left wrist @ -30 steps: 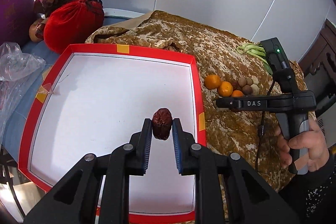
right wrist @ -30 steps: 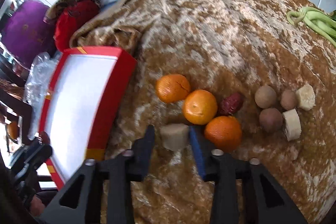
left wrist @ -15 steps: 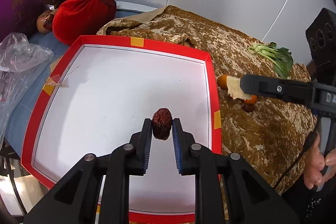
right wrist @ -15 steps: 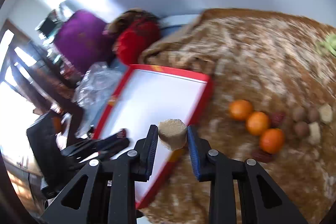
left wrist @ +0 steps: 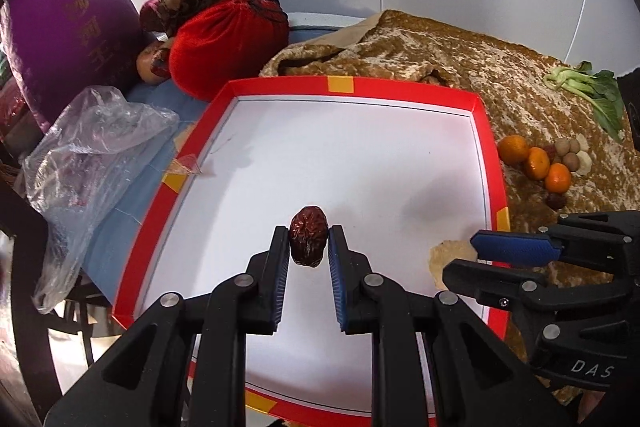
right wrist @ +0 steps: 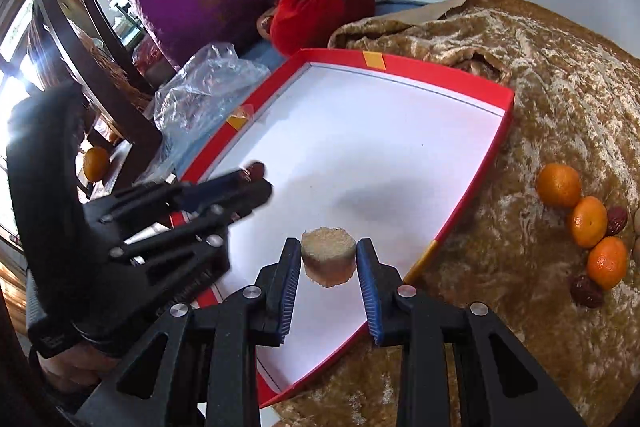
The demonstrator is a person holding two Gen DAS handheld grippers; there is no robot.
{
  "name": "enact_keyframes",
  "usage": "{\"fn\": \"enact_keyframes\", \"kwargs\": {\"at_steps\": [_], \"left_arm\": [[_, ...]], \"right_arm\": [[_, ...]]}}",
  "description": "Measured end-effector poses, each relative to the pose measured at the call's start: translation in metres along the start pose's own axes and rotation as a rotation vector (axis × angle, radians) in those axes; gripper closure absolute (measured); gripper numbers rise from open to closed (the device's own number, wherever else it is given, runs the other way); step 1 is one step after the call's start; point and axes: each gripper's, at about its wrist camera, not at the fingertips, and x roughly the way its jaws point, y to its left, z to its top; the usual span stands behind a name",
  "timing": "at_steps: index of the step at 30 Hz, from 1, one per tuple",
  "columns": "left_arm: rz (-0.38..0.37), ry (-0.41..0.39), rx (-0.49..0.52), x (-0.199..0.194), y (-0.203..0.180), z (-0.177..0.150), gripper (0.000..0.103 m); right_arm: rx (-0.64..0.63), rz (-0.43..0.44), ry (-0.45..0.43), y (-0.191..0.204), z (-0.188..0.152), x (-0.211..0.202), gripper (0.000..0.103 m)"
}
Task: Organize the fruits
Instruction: 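Carry both items over the white tray and open both grippers to drop them, then return to the pile, left gripper grasps a red date while right grasps a yam piece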
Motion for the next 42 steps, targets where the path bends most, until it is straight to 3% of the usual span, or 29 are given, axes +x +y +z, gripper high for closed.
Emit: {"fn": "enact_keyframes", "kwargs": {"at_steps": [4, 10, 12, 19, 30, 32, 37, 42], "left_arm": [[0.044, -0.064, 0.0, -0.012, 0.001, 0.005, 0.082], [0.1, -0.209, -0.032, -0.043, -0.002, 0.015, 0.059], [0.098, -0.241, -0.033, -0.053, -0.008, 0.017, 0.056], [0.058, -0.333, 0.027, -0.081, -0.048, 0.026, 0.031], [-0.056, -0.358, 0.159, -0.097, -0.135, 0.037, 0.029], [-0.089, -0.356, 0.182, -0.097, -0.151, 0.037, 0.024], [-0.2, -0.341, 0.256, -0.099, -0.196, 0.031, 0.023], [-0.223, -0.322, 0.32, -0.098, -0.232, 0.024, 0.023]], "right_arm": [[0.018, 0.009, -0.009, -0.003, 0.001, -0.005, 0.071], [0.036, 0.024, -0.113, -0.007, 0.007, -0.045, 0.07], [0.044, 0.015, -0.144, -0.01, 0.009, -0.057, 0.069], [0.108, 0.003, -0.236, -0.036, 0.008, -0.101, 0.066], [0.237, -0.063, -0.345, -0.101, -0.017, -0.168, 0.063], [0.256, -0.077, -0.365, -0.112, -0.023, -0.18, 0.063], [0.303, -0.117, -0.406, -0.14, -0.037, -0.207, 0.061], [0.353, -0.143, -0.434, -0.165, -0.046, -0.226, 0.059]]}}
